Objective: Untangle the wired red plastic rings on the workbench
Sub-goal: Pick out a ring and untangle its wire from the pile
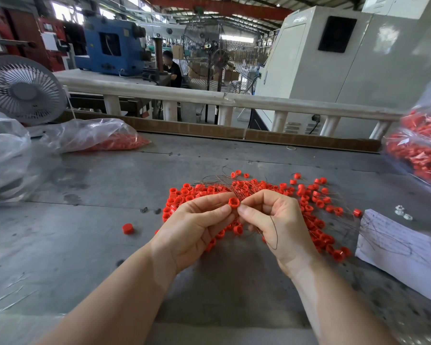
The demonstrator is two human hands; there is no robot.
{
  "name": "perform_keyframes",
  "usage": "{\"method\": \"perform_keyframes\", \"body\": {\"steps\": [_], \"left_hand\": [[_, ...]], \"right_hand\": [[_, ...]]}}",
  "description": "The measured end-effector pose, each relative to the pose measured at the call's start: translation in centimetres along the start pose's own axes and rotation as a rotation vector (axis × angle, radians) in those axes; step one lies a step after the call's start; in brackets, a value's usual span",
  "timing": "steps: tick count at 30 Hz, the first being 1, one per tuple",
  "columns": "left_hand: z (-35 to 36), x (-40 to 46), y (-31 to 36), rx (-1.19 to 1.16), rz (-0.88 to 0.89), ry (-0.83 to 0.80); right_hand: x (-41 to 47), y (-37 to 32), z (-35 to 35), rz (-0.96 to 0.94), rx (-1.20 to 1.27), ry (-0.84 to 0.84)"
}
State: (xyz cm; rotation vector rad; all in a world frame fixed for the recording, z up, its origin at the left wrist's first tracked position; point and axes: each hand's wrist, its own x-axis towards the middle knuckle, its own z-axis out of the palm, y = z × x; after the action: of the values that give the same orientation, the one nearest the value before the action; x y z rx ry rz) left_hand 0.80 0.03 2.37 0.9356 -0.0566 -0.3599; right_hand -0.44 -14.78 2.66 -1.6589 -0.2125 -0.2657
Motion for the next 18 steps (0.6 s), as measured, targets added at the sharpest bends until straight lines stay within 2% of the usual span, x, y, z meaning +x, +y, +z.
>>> {"method": "perform_keyframes", "body": {"steps": [18], "left_hand": [[-0.07,0.13,-0.05,0.011,0.007,-0.021]], "right_hand": [[0.04,0.09,0.01,-0.017,-0.044,-0.007]]}}
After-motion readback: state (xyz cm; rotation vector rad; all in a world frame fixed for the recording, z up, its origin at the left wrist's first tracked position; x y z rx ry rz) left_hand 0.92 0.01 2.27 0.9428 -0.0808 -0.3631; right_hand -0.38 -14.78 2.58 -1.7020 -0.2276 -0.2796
